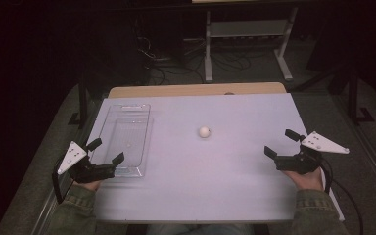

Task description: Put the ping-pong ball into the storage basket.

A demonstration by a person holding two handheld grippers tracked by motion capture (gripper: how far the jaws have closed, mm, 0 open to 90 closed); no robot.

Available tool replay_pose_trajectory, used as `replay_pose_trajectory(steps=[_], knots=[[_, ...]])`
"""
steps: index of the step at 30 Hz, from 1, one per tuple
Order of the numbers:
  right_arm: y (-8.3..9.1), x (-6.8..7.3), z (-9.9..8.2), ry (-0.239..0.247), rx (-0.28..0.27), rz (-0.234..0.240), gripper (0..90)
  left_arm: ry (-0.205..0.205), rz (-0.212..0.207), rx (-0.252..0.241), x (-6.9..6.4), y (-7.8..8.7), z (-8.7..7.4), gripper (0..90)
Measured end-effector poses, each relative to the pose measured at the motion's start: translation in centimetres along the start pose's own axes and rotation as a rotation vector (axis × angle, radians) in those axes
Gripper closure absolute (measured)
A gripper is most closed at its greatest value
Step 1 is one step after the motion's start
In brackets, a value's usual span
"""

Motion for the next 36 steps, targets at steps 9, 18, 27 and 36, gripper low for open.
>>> replay_pose_trajectory(steps=[9,18,27,36], knots=[[-0.2,0.4,-0.4,0.02,0.033,-0.002,0.0,-0.006,-0.001,0.013,-0.3,0.4,-0.3,0.0],[-0.1,0.6,-0.4,0.012,0.031,0.009,0.0,-0.009,0.005,0.024,-0.5,0.3,-0.2,0.0],[0.2,0.7,-0.3,-0.004,0.015,0.017,0.0,-0.069,0.001,0.044,-1.4,0.2,0.6,0.0],[0.4,0.6,0.0,-0.009,-0.001,0.017,0.0,-0.087,-0.004,0.049,-1.3,0.2,1.3,0.0]])
Point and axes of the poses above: each handheld gripper's, and its own axes: y roughly backward along the jaws, z roughly out of its top, x roughly to its left, the point moved 6 cm from there along -y, roughly forward along the jaws, and after that the axes turned 8 degrees about -z, right-handed, at the moved point
